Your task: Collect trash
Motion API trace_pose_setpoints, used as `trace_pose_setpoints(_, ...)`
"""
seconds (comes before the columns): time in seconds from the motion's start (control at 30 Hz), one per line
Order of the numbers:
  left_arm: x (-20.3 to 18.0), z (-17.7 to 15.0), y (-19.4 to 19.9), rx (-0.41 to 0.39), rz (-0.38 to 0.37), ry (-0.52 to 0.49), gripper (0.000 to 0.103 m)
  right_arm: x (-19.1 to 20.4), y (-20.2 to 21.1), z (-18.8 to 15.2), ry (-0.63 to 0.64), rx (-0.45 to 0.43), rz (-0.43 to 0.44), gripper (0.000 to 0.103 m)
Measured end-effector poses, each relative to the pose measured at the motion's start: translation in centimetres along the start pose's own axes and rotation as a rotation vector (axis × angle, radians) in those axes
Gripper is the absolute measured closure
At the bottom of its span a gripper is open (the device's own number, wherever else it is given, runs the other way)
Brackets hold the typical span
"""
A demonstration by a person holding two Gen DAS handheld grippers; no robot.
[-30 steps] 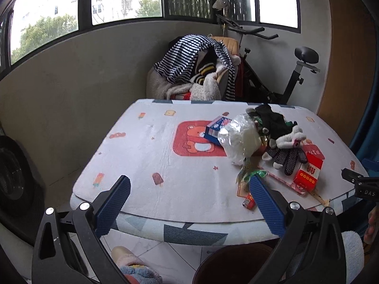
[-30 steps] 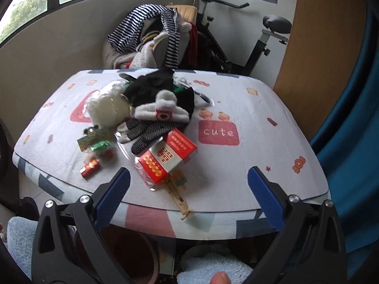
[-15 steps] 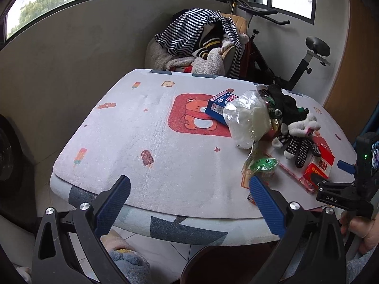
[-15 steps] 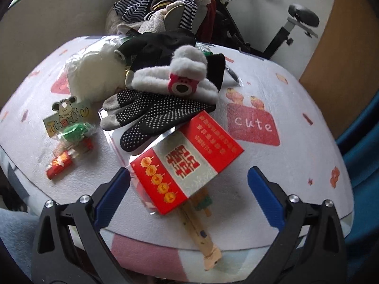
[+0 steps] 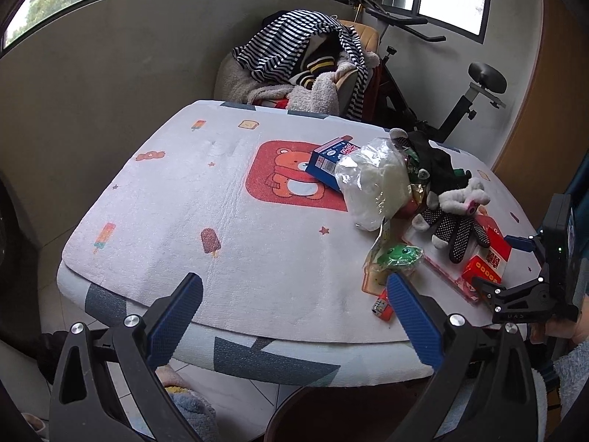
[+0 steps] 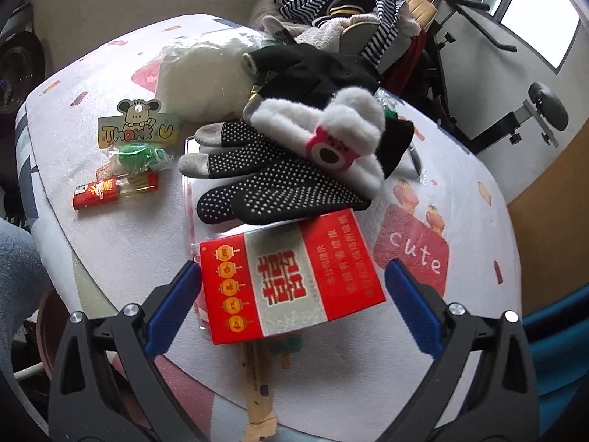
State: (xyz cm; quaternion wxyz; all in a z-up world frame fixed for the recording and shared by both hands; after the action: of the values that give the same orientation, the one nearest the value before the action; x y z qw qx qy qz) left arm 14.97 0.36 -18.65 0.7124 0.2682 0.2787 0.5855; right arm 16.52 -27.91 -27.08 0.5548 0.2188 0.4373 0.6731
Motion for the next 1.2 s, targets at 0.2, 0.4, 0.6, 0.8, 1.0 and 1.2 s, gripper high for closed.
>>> trace_pose_setpoints(0.2, -0.9, -0.1, -0.2, 0.012, -0.020, -0.026, 0.019, 1.2, 1.4, 0.2, 0.001, -0.071, 0.046, 0.010)
trace_pose_setpoints(0.4, -1.3, -0.3, -1.2, 0.048, -0.060, -0.007, 0.034, 1.4, 4.3, 0.2, -0.097, -0.144, 0.078, 0.010)
trace_pose_setpoints(0.6, -2.4, -0.2, -4.1, 0.099, -0.110, 0.041, 0.038, 2.0, 5.3, -0.6, -0.190, -0.162, 0.050, 0.010)
trace_pose_setpoints(0.8, -4.7, 0.6, -9.0, 0.148, -0.209, 0.076, 0.040, 1.0, 6.1, -1.0, -0.300, -0.189, 0.021, 0.010)
trace_pose_setpoints(1.0, -5.9, 1.1, -12.5, 0.215, -0.277, 0.161, 0.048, -0.4, 6.7, -1.4, -0.354, -0.201, 0.009, 0.010)
trace_pose_setpoints(1.2, -6.8, 0.9, -13.4, 0.226, -0.206, 0.037, 0.096, -0.4, 7.1, -1.7, -0.361, -0.195, 0.005, 0.010)
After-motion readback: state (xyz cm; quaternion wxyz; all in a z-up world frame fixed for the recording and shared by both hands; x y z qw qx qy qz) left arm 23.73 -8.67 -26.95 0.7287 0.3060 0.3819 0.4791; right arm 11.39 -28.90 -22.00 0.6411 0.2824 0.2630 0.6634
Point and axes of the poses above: each gripper's, at about its wrist camera, not at the fingertips, and y roughly against the way its jaws point, x to its left, z to its top, the point moved 5 cm from there along -y, roughly the way its jaws point
